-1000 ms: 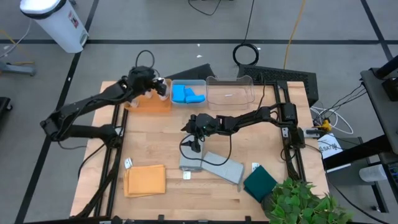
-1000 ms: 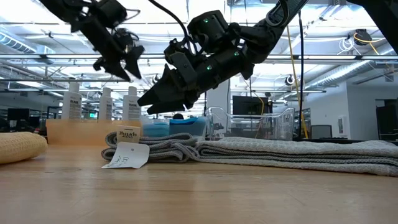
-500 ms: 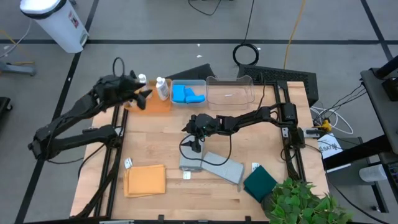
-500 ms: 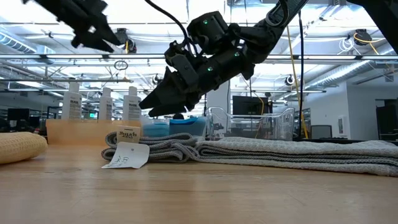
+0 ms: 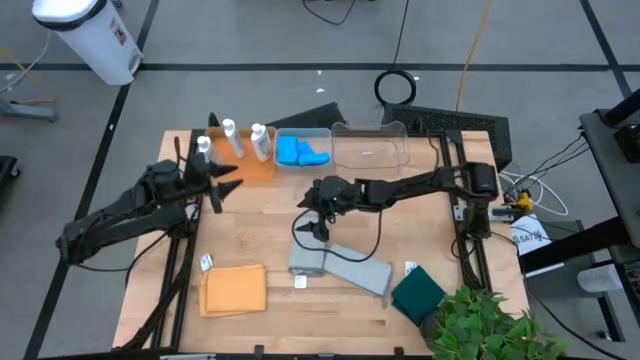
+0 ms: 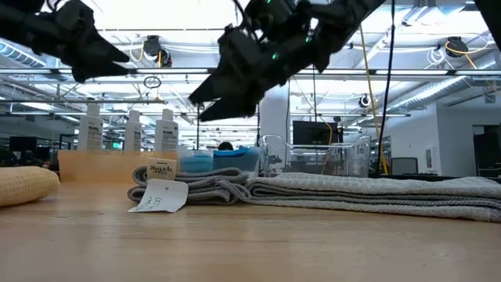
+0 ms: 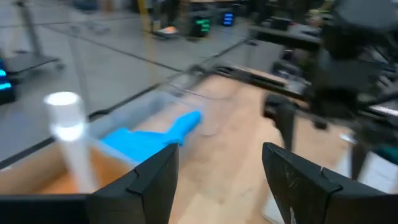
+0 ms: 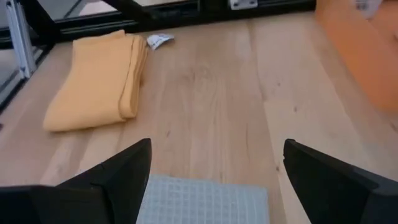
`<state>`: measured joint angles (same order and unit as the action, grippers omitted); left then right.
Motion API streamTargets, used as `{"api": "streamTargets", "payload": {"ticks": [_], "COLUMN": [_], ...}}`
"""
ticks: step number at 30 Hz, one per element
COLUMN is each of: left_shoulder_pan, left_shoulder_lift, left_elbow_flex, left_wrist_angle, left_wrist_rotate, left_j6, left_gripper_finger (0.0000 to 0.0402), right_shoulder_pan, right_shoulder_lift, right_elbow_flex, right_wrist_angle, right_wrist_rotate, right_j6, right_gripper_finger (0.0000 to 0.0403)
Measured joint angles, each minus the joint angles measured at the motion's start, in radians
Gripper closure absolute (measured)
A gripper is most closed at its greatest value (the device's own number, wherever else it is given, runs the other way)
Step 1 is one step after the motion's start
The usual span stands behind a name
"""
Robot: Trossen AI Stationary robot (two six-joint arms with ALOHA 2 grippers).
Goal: Pick & Place Kitchen Items
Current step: Put the gray towel into the right transparent bin
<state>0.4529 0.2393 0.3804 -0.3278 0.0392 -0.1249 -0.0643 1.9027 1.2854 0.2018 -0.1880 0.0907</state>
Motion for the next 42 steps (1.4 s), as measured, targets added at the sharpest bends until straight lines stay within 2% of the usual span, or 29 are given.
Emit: {"api": "streamTargets", "payload": {"ticks": [6,12,16,24,34,36,42], "left_shoulder_pan": [-0.055,-0.090,-0.095,-0.095,-0.095,-0.095,-0.095], "left_shoulder_lift": [-0.019,-0.017,-0.017,-0.017,-0.017,-0.017,-0.017], "left_elbow_flex": [-0.072,-0.072,-0.072,-0.072,-0.072,-0.072,-0.072], "left_wrist_angle": [0.047,0.050,0.050,0.051,0.046,0.040,0.039], "left_wrist_rotate": [0.094,0.102,0.093,0.083,0.082,0.082,0.082], "left_j6": [0.056,0.044,0.043,0.034,0.034,0.035,0.035], "left_gripper_finger": [0.0165,0.0165,0.0165,0.0165,0.0165,0.0165,0.0165], "right_shoulder_pan": [0.005,0.054,0.098,0.127,0.083,0.085,0.123], "right_shoulder_lift": [-0.113,-0.214,-0.262,-0.263,-0.292,-0.289,-0.294], "right_elbow_flex": [0.000,-0.050,-0.150,-0.320,-0.331,-0.332,-0.330], "right_wrist_angle": [-0.179,-0.340,-0.301,0.123,0.067,0.038,-0.034], "right_wrist_rotate": [0.001,0.002,0.003,0.001,0.000,-0.035,-0.253], "right_j6": [0.047,0.072,0.078,0.079,0.144,0.135,0.126], "right_gripper_finger": [0.0075,0.0074,0.0074,0.0075,0.0072,0.0073,0.0078]}}
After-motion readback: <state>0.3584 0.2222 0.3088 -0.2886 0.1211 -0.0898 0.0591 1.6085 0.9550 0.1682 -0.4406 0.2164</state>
